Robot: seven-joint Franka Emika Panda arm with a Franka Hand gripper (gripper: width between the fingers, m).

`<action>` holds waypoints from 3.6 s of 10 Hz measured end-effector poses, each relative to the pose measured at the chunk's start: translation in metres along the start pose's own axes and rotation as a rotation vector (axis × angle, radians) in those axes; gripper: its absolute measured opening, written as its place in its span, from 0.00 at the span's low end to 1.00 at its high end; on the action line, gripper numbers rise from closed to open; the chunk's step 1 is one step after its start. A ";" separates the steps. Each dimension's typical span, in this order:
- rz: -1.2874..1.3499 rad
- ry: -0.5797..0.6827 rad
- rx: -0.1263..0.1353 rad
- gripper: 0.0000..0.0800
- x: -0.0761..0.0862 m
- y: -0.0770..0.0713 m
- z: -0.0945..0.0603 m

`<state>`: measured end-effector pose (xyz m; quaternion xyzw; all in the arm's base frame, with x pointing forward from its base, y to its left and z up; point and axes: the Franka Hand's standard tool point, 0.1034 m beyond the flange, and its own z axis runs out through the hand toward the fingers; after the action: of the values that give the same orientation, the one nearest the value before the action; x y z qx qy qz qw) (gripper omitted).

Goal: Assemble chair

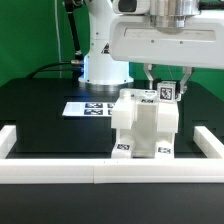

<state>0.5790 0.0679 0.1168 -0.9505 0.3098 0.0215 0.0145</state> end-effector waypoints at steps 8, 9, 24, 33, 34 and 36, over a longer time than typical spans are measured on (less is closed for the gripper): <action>0.598 -0.039 0.029 0.46 -0.005 -0.005 0.001; 0.585 -0.038 0.029 0.64 -0.005 -0.005 0.001; -0.635 0.023 -0.009 0.81 -0.002 -0.007 0.001; -0.556 0.022 -0.007 0.36 -0.001 -0.006 0.001; -0.501 0.022 -0.006 0.36 -0.001 -0.006 0.001; -0.305 0.021 -0.005 0.36 -0.001 -0.004 0.001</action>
Offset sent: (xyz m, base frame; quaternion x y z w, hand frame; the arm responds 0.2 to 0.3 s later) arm -0.0029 0.0020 -0.0077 0.0095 -0.0200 0.1965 0.9802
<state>0.5808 0.0721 0.1156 -0.9867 0.1620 0.0099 0.0122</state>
